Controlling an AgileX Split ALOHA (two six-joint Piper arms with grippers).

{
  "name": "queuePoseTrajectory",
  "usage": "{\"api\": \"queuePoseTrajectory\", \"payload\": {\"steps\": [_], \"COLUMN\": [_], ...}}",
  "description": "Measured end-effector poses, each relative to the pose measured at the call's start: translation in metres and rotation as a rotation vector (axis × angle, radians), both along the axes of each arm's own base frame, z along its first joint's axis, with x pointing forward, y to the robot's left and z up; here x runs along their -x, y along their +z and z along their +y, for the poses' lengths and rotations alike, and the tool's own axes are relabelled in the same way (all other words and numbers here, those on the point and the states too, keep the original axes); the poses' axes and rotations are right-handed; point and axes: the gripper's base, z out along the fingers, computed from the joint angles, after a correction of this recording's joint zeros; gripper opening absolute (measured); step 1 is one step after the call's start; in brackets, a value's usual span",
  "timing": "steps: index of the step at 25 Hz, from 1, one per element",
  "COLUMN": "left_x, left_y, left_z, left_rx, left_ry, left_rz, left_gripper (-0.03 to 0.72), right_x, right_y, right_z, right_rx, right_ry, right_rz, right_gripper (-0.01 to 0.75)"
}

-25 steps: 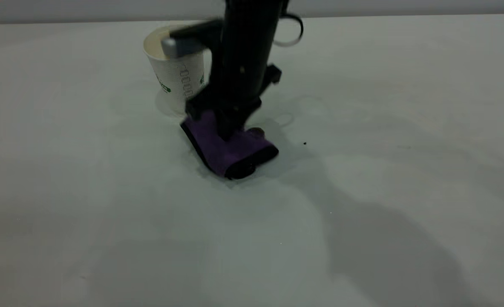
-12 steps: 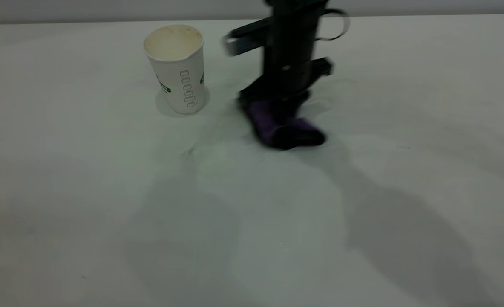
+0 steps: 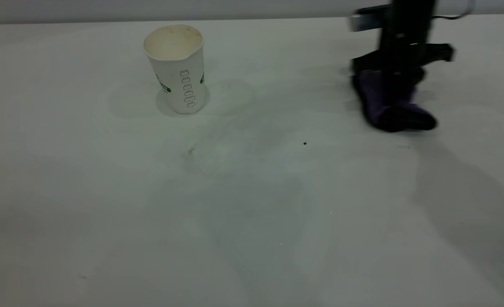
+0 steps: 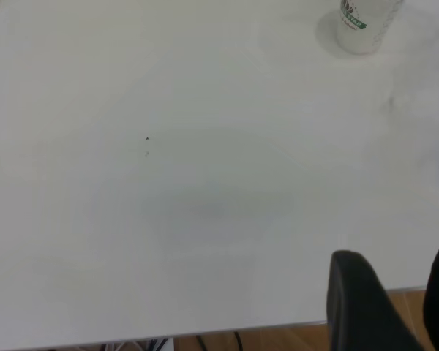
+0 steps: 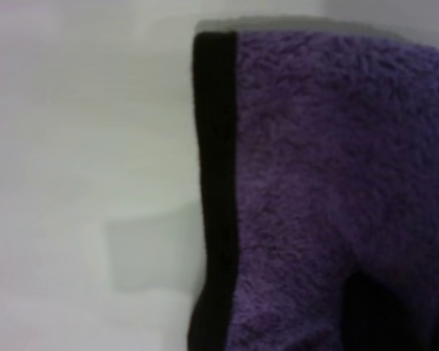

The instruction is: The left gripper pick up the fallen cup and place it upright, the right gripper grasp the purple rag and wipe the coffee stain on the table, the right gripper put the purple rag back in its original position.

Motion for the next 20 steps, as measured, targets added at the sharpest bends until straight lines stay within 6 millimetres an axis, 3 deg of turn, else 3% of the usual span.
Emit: {"api": "queuePoseTrajectory", "payload": {"steps": [2,5,8,10,15,20], "left_x": [0.000,0.000,0.000,0.000,0.000,0.000], "left_y": [0.000,0.000,0.000,0.000,0.000,0.000], "left_z": [0.000,0.000,0.000,0.000,0.000,0.000], "left_rx": [0.000,0.000,0.000,0.000,0.000,0.000], "left_ry": [0.000,0.000,0.000,0.000,0.000,0.000], "left_rz": [0.000,0.000,0.000,0.000,0.000,0.000], "left_gripper": [0.287,0.287,0.287,0.287,0.287,0.287], "right_x": [-0.002,-0.003,-0.006,-0.005,0.014,0.059], "right_y": [0.004,0.015,0.056,0.102,0.220,0.318], "right_z": [-0.014,-0.024,-0.028,-0.029,-0.031,-0.022], "right_rx": [-0.016,-0.010,0.027,0.037,0.031,-0.011], "right_ry": [-0.009,0.014,0.063,0.075,0.067,0.101], "right_rz": [0.001,0.004,-0.021,-0.056,-0.188,-0.359], "right_gripper": [0.201,0.436,0.664,0.712,0.727,0.727]}}
